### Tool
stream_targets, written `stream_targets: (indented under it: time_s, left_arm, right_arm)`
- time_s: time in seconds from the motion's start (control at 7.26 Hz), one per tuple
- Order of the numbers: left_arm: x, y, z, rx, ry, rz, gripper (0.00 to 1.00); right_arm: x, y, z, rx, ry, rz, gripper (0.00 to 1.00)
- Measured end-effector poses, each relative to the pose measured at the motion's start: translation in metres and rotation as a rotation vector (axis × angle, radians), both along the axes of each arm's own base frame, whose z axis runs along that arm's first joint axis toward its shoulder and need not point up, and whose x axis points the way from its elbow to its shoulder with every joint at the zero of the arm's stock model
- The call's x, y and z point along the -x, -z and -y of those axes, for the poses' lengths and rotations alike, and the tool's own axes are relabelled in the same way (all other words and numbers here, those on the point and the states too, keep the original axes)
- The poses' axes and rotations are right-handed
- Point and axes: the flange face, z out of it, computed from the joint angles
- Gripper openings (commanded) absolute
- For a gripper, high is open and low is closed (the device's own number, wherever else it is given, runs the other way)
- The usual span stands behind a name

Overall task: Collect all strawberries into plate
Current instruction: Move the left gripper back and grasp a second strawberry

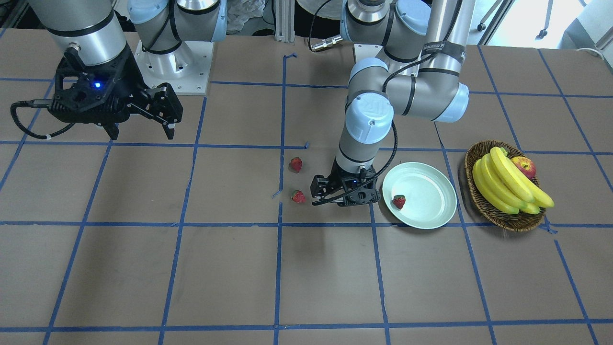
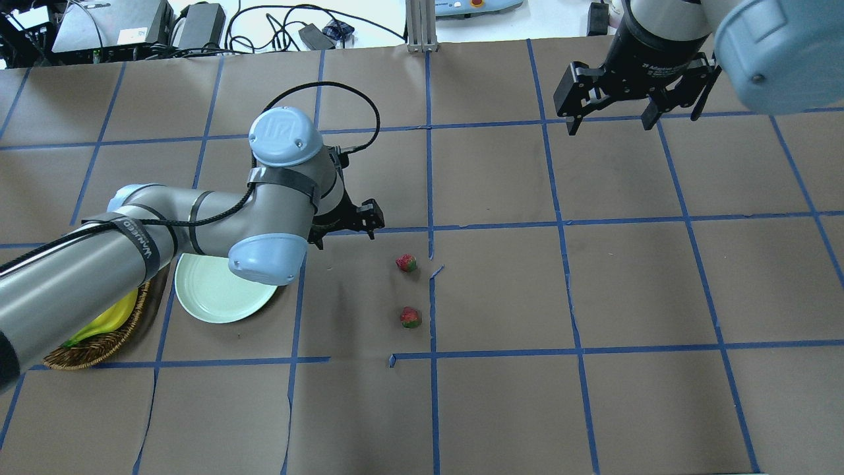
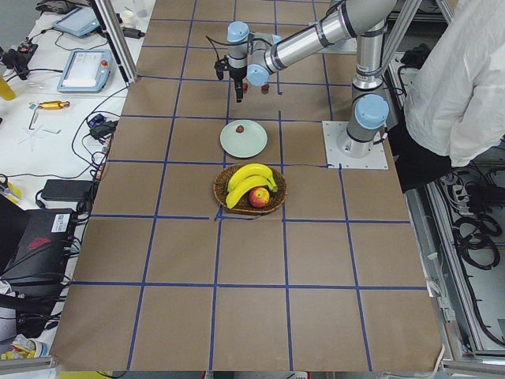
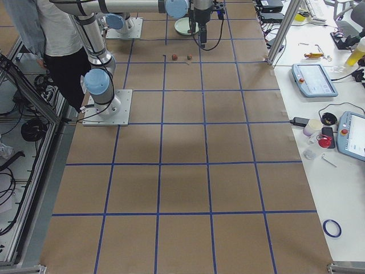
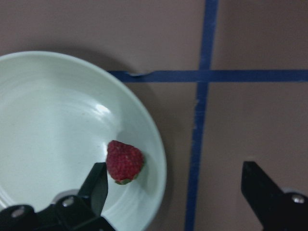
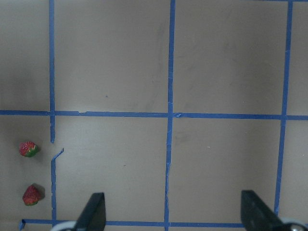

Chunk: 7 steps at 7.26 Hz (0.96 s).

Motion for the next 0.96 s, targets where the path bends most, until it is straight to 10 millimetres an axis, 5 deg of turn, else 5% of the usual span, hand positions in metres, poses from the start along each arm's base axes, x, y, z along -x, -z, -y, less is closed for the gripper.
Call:
stream_targets:
  time_s: [0.41,0.96]
  left_arm:
    - [0.052,0.034,-0.014,-0.007,-0.020,-0.031,0.72]
    - [0.070,0.043,-0.024,-0.017,-0.004,-0.030,0.06]
  right_arm:
    - [0.000,0.002,-0.001,-0.004,-0.001,-0.001,1.00]
    - [0.000,0.010,-0.002,-0.016,-0.002,0.000,1.00]
